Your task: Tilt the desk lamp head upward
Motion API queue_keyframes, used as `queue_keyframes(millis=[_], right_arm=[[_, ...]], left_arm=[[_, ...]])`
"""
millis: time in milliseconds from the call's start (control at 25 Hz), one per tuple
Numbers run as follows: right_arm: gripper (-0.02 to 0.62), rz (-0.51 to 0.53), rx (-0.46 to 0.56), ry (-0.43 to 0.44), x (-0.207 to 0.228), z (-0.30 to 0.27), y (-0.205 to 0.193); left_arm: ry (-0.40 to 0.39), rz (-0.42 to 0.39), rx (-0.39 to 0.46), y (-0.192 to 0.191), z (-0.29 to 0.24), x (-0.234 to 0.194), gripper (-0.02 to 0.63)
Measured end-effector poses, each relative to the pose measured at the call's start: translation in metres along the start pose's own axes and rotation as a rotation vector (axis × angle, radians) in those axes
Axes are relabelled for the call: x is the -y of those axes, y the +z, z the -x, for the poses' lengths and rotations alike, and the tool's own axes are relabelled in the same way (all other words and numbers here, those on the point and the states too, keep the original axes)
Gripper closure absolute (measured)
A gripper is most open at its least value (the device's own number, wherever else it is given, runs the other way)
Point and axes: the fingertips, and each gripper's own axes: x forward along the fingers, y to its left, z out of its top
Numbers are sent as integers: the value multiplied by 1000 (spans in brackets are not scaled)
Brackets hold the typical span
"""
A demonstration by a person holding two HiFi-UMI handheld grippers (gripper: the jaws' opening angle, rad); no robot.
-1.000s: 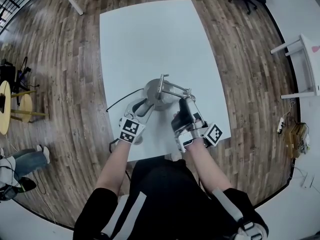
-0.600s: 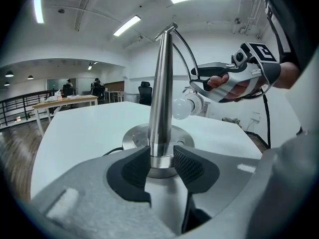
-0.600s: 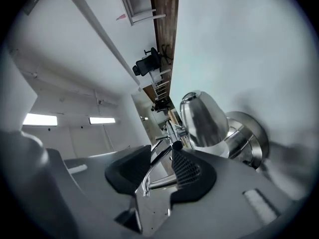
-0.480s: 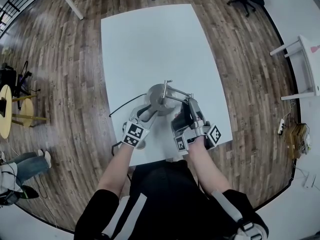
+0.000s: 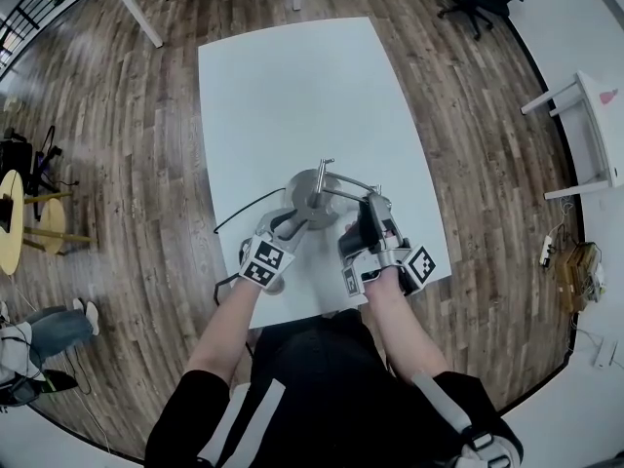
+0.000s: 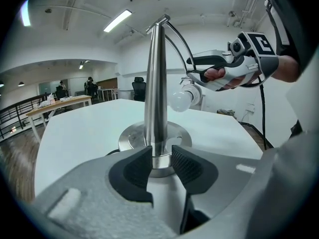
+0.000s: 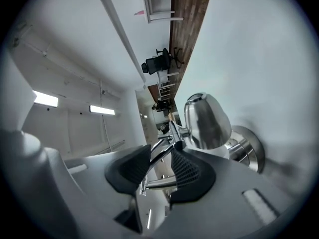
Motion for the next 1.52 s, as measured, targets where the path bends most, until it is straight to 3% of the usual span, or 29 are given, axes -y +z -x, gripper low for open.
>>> queue_keyframes(millis=[720,1160,1520], right_arm=[[477,271,-49,-29,-42,-1,1],[499,476,-82,-1,-73,-2,0],[523,565,-107,60,-95,-3,-8]], left_arm=[[4,5,-29,0,-4,-4,488],[8,-2,-76,-1,-6,-6,489],[1,-13,-92,-3,-6,-5,489]])
